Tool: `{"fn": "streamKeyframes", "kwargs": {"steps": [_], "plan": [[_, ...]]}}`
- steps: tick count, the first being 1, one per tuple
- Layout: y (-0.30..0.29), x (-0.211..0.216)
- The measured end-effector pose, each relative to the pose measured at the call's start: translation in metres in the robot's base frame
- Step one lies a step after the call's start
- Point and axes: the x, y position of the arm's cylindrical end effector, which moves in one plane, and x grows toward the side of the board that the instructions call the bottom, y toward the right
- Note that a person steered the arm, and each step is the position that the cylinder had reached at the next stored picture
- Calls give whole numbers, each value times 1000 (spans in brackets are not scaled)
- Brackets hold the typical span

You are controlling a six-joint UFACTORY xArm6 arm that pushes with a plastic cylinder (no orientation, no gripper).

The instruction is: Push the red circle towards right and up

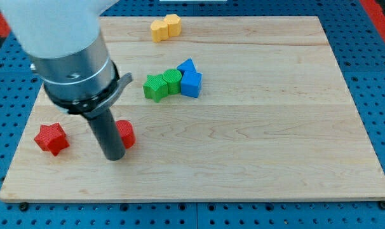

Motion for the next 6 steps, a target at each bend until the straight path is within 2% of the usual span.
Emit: {"fn": "streamKeyframes", "kwargs": {"steps": [1,2,3,4,6], "plan": [[6,-18],[39,-29],[37,-53],[17,-66],[-47,-118]]}}
